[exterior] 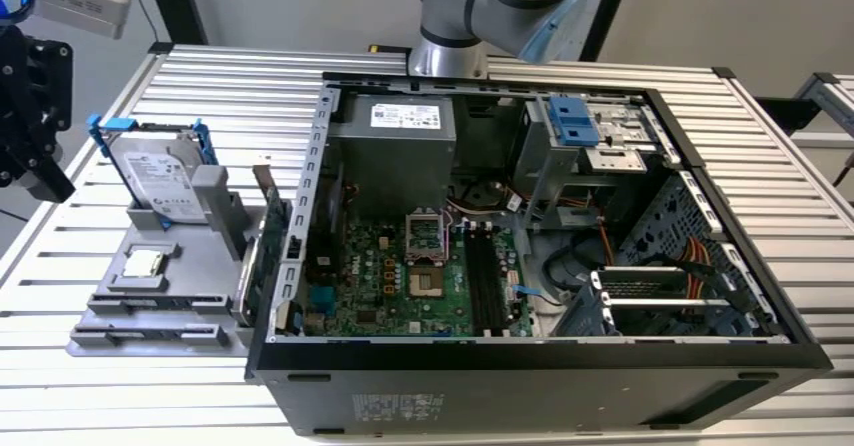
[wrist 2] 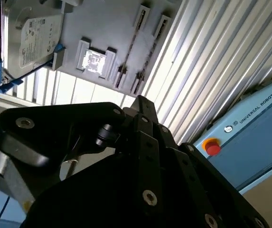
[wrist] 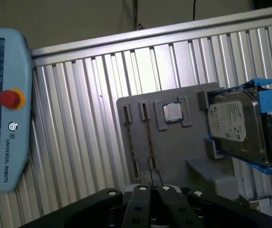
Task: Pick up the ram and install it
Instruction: 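Pick up the ram and move it above insertion slot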
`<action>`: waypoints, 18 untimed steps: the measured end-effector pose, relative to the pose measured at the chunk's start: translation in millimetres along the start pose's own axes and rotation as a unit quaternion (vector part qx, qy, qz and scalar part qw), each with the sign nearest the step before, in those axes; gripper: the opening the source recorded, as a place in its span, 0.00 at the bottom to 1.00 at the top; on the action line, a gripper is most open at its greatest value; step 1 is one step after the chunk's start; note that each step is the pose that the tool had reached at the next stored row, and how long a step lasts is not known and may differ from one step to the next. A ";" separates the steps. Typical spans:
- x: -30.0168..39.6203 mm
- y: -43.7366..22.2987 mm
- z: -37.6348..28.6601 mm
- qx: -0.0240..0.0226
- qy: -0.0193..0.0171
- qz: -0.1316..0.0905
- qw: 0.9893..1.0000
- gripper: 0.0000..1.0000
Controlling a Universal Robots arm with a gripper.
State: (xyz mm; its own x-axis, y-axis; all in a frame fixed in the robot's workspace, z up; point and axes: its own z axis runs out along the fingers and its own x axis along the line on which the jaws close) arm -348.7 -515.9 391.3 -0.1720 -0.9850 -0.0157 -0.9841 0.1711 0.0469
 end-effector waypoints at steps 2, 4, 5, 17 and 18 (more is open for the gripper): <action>-0.1 0.0 0.0 0.000 0.001 -0.013 1.000 0.00; -0.3 0.0 0.0 0.000 0.001 -0.025 1.000 0.00; -0.3 0.0 0.0 0.000 0.002 -0.031 1.000 0.00; -0.7 0.1 0.0 -0.002 0.005 -0.106 0.994 0.00; -0.7 0.1 0.0 -0.002 0.006 -0.112 0.994 0.00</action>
State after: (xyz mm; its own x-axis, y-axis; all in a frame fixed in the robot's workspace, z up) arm -348.7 -515.2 391.4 0.0516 -0.9986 -0.0147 -0.9975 -0.0523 0.0468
